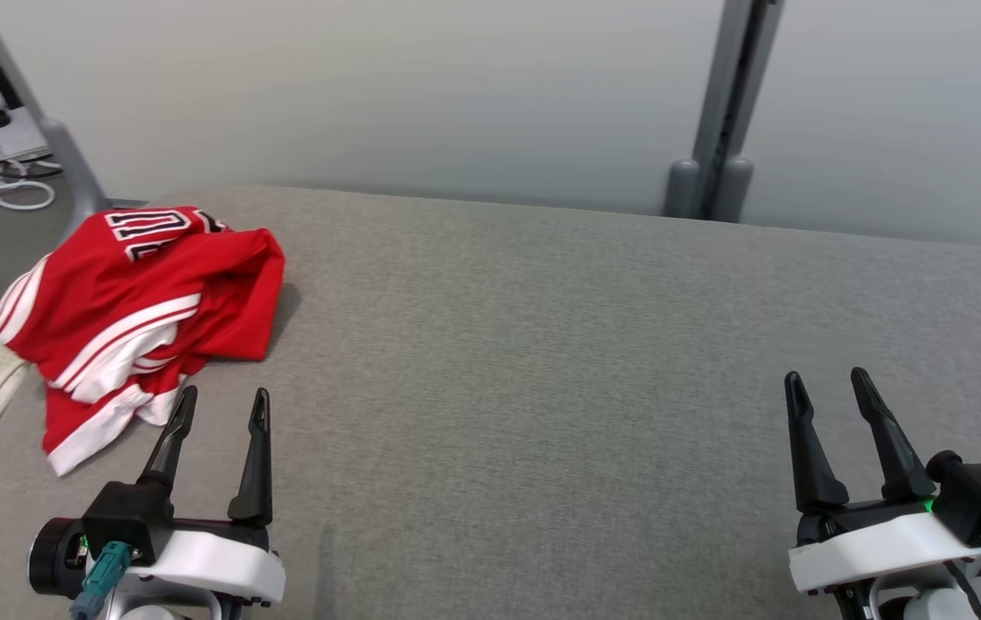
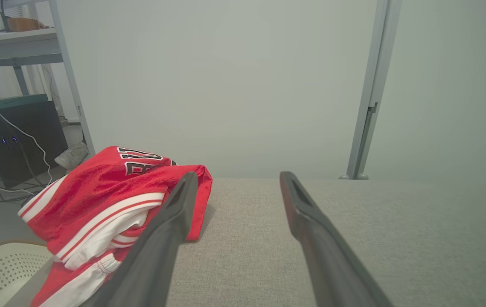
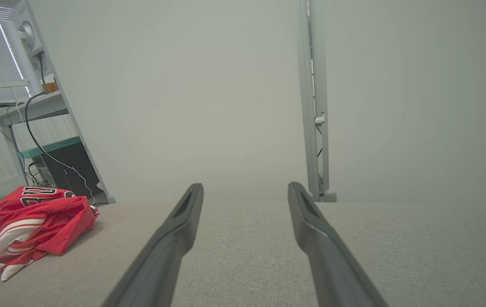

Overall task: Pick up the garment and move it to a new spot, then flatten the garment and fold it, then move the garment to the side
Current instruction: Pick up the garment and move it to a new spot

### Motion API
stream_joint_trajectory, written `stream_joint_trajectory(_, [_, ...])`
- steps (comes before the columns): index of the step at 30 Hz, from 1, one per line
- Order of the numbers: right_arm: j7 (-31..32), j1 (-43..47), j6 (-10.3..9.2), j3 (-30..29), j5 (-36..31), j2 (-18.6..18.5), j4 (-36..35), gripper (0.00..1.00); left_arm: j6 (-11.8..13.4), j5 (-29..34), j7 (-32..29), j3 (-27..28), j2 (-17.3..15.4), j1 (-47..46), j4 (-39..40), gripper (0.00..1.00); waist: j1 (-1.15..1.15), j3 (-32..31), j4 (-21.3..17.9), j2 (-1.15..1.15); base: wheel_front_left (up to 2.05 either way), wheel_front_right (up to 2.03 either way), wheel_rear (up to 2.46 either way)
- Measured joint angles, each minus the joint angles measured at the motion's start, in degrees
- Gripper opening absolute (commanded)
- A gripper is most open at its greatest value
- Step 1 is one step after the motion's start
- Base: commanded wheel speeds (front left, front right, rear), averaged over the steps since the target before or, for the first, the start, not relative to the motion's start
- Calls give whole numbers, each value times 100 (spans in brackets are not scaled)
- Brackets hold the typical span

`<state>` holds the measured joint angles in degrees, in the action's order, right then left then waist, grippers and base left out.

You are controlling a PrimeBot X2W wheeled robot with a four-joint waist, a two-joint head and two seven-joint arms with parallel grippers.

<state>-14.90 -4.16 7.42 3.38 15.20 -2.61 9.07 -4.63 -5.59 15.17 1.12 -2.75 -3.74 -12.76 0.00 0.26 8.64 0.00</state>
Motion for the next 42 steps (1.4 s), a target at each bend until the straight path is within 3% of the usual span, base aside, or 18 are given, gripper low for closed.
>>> stream_joint_trajectory(28, [0,-1,0,338,241,0,70,100,63,-100,0,180,-2,-20,-123,100,0,27,1699,0,0,0,0])
stream_joint_trajectory(42, [0,-30,0,402,279,0,126,100,29,-108,0,242,-2,-43,-213,100,0,10,1968,0,0,0,0])
